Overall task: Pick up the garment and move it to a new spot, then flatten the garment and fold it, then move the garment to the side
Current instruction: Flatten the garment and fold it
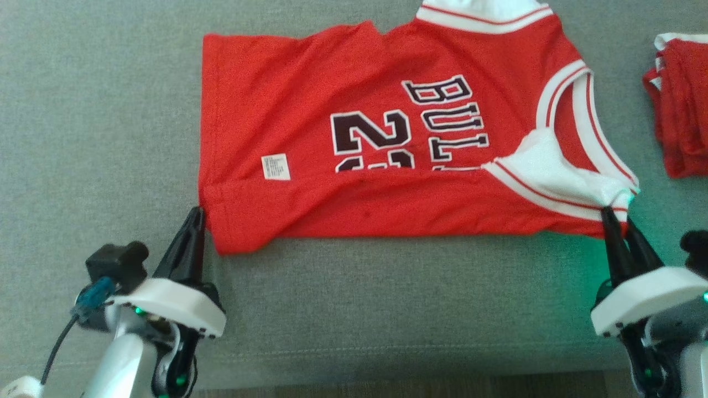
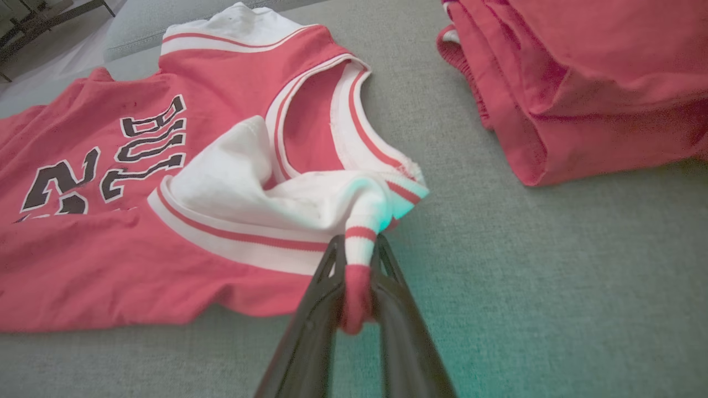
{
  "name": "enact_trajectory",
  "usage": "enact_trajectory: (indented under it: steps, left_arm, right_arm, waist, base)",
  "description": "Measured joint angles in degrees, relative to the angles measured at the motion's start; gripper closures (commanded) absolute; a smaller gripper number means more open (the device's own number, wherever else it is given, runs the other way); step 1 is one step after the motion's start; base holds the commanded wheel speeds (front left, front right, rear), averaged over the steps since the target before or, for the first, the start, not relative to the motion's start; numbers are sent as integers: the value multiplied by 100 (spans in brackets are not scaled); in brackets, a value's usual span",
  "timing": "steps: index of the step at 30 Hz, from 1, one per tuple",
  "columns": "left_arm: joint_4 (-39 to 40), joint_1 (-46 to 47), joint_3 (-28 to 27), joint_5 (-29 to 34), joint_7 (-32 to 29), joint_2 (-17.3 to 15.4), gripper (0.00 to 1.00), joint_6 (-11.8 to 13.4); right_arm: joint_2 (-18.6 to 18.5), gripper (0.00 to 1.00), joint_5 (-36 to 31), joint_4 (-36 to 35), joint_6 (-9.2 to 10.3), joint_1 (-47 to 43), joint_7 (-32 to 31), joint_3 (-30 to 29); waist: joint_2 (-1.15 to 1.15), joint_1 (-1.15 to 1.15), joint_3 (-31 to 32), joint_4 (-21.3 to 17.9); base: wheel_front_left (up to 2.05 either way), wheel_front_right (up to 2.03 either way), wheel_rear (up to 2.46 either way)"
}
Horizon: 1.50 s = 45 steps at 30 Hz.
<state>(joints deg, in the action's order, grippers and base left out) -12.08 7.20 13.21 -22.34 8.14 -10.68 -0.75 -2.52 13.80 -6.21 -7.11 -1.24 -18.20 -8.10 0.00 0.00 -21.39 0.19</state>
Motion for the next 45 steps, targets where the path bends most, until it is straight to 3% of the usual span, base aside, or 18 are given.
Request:
enact_trajectory:
  steps: [16,17,18,23,32,45]
  left_arm:
    - [565,-616,-78,-355,-563,-101,100,157]
    - [565,-631,-78,-364,-563,-99,53,157]
    - [561,-650,-78,-405,-563,-96,0,157]
    - [525,-726,-76,-449,-520,-59,0,181]
    - [823,-783,-64,-1,174,-23,0,538]
    - [990,-841,92,208,254,-22,0,680]
  right_arm:
    - [15,99,336,-127,0,-628,-129,31]
    - [15,66,336,-119,0,-628,-84,32]
    - [15,0,334,-108,0,-627,-29,33]
    - [15,0,323,-62,0,-599,309,90]
    - [15,0,-68,-453,0,-406,1290,406]
    - [15,0,-231,-506,0,-409,1474,638]
  waist:
    - [0,0,336,-30]
    - [0,0,348,-36]
    - [0,0,360,-40]
    - [0,0,459,-42]
    - [0,0,857,-22]
    - [0,0,1040,-8]
  base:
    - [0,0,0]
    - [0,0,0]
    - [0,0,0]
    - [0,0,0]
    - [0,0,0]
    - [0,0,0]
